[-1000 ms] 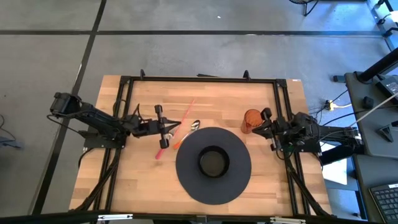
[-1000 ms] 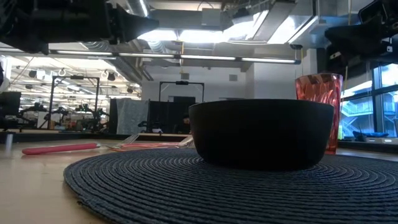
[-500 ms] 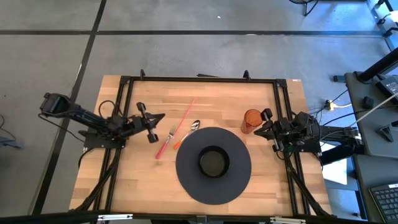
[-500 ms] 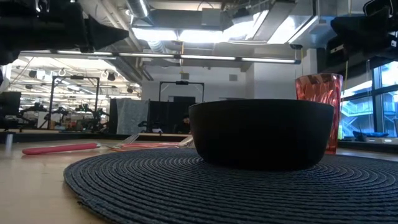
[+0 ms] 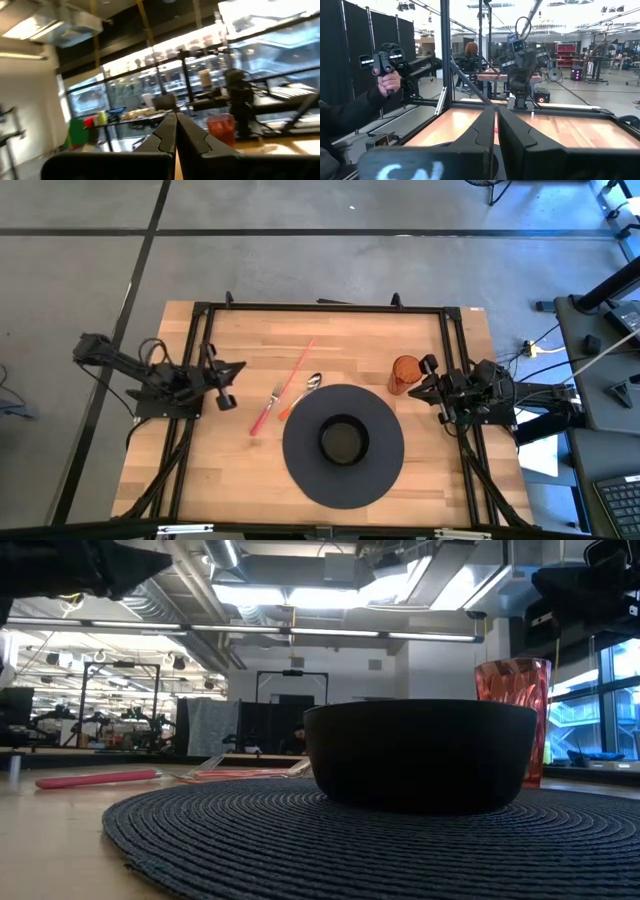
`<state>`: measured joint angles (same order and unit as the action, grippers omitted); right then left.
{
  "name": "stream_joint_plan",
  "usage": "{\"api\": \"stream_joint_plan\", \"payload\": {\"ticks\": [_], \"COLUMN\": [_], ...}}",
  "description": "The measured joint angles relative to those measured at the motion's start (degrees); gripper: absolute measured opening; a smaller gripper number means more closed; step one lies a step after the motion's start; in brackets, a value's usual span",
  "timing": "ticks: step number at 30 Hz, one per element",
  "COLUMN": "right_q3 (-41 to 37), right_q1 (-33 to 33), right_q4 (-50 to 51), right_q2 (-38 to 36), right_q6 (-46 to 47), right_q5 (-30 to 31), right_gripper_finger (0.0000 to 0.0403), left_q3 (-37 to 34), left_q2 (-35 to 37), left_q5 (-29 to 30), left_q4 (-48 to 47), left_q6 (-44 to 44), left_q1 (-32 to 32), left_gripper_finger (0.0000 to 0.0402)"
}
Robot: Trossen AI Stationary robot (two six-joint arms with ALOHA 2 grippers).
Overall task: Pick & Place Utensil
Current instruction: Put the brown cup on the top right side of the black bowl
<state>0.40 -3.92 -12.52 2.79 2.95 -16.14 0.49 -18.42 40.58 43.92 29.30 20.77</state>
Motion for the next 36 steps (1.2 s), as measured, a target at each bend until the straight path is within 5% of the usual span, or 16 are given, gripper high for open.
{"api": "stream_joint_plan", "payload": {"ticks": [4,10,22,25,29,33,36], "right_q3": [0.00,0.00,0.00,0.00,0.00,0.00,0.00], "right_q1": [0.00,0.00,0.00,0.00,0.00,0.00,0.00], "right_q4": [0.14,-0.01,-0.03,0.08,0.33,-0.11,-0.40], "right_q2": [0.00,-0.02,-0.02,-0.02,-0.02,-0.02,-0.02], "right_q6": [0.02,-0.58,-2.04,-2.02,-2.02,-2.02,-1.65], "right_q5": [-0.02,0.04,0.02,0.02,0.02,0.02,0.03], "right_gripper_finger": [0.0023,0.0023,0.0023,0.0023,0.0023,0.0023,0.0023], "left_q3": [0.00,0.02,0.02,0.02,0.02,0.02,0.02], "left_q2": [11.29,16.56,-3.69,-6.91,-8.59,-6.93,-3.99], "left_q5": [3.14,-5.44,-31.65,-31.88,-24.92,-30.83,-28.43], "left_q4": [-10.87,-28.88,-8.98,-2.64,-2.97,-3.52,-4.54], "left_q6": [-0.38,-8.26,-15.81,-18.64,-27.71,-20.28,-18.50], "left_q1": [1.70,-2.88,-27.67,-30.04,-30.82,-28.36,-25.58], "left_gripper_finger": [0.0001,0.0001,0.0002,0.0002,0.0002,0.0002,0.0002]}}
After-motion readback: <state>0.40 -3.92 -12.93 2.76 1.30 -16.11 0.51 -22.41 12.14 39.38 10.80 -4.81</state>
